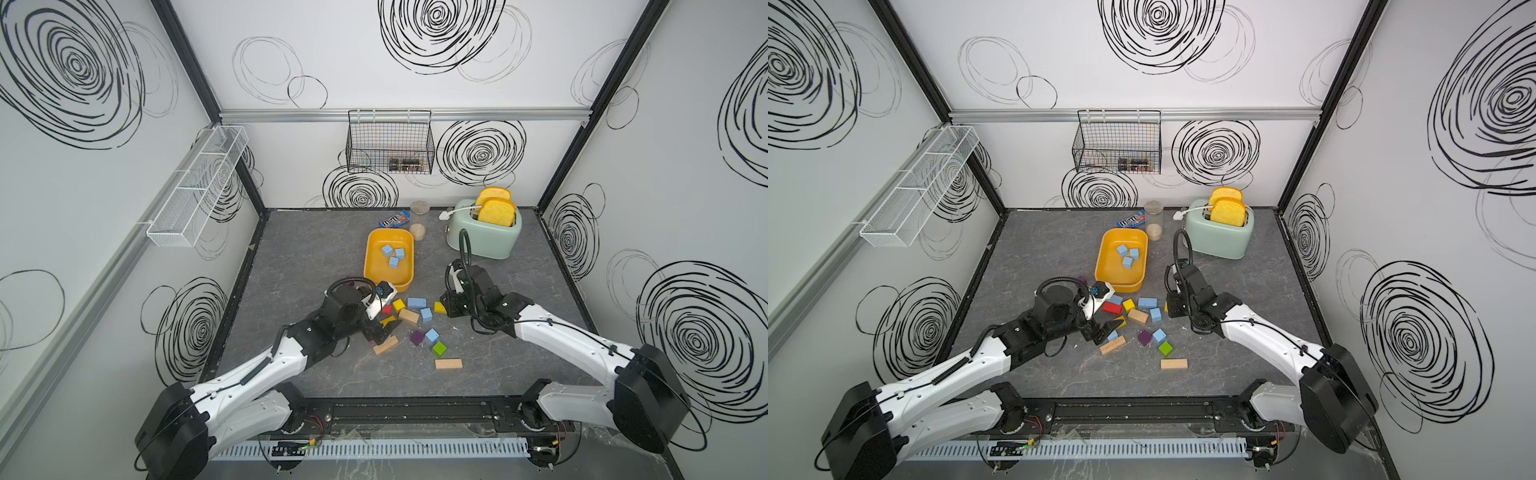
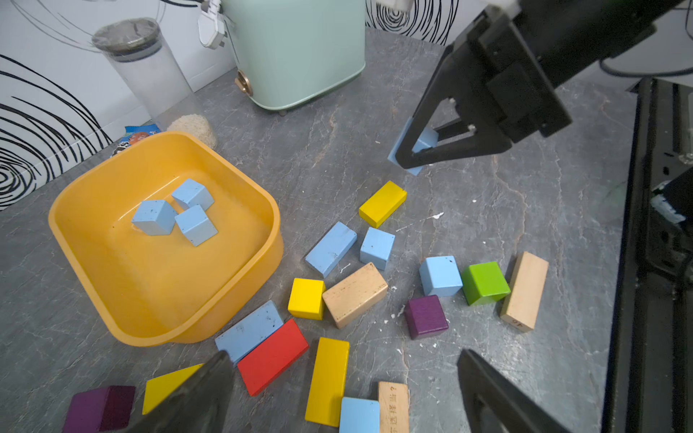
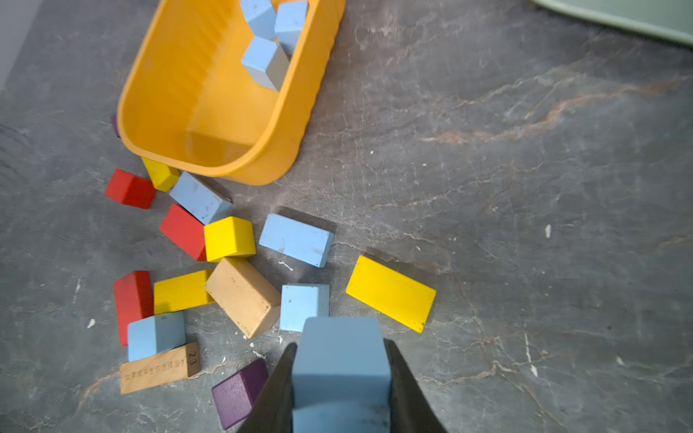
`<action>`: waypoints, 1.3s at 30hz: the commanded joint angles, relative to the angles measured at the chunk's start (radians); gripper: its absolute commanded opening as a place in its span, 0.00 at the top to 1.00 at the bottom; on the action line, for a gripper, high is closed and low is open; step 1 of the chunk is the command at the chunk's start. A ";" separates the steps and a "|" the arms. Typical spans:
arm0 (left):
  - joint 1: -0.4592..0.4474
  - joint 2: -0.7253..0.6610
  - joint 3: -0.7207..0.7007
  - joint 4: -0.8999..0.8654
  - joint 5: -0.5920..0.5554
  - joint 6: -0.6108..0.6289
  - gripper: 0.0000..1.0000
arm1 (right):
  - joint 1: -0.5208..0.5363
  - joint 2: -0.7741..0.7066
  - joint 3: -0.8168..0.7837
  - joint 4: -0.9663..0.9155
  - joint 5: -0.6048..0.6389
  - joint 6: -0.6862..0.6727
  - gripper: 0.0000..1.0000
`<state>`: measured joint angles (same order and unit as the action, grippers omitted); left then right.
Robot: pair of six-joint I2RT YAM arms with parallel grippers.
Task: Pick out the blue building blocks
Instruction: Pick up the building block from the center of the board, then place the building block in the storage box.
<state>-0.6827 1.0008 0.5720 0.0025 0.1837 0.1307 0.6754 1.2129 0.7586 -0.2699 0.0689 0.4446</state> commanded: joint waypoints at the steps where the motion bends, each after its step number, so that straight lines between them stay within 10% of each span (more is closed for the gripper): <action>1: 0.023 -0.030 0.054 0.059 0.046 -0.032 0.04 | 0.005 -0.057 -0.008 0.046 0.000 -0.059 1.00; 21: 0.367 -0.050 0.121 0.088 0.211 -0.108 0.04 | -0.002 0.053 0.247 0.148 -0.181 -0.179 1.00; 39: 0.388 0.076 0.083 0.165 0.130 -0.110 0.04 | -0.014 0.480 0.608 0.091 -0.357 -0.226 1.00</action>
<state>-0.3054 1.0668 0.6624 0.0982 0.3264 0.0181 0.6659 1.6630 1.3167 -0.1642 -0.2340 0.2379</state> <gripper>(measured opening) 0.960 0.321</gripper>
